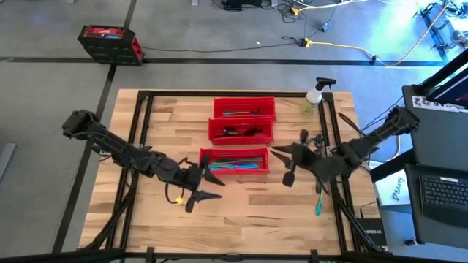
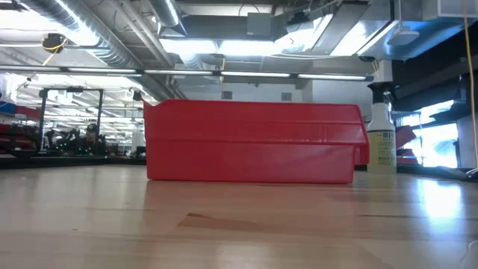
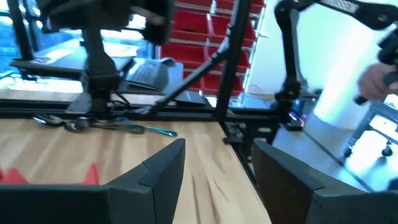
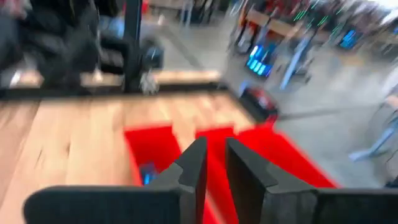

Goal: Sort silverware
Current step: Adjust the black spoon

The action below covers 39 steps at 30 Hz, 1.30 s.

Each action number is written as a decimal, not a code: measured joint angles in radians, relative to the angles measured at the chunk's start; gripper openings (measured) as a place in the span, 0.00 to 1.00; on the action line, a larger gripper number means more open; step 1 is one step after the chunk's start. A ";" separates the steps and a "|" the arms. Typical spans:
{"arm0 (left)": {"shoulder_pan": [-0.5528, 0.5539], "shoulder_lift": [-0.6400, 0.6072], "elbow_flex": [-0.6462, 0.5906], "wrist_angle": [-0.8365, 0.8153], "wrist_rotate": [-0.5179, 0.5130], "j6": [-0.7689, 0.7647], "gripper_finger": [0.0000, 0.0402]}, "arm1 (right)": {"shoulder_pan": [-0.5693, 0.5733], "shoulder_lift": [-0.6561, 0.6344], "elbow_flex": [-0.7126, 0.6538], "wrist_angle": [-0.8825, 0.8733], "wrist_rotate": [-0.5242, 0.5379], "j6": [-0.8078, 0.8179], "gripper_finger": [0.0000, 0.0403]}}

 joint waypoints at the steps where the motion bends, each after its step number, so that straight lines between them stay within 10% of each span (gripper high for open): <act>1: -0.006 0.000 0.000 -0.007 0.000 -0.002 0.43 | -0.021 0.001 0.000 -0.035 -0.061 0.016 0.10; 17: -0.021 0.000 0.000 -0.038 -0.038 0.033 0.43 | -0.082 0.142 0.007 -0.773 -0.688 0.812 0.11; 39: -0.010 0.002 0.000 -0.099 -0.039 0.076 0.43 | -0.082 0.509 -0.058 -1.018 -0.785 1.200 0.64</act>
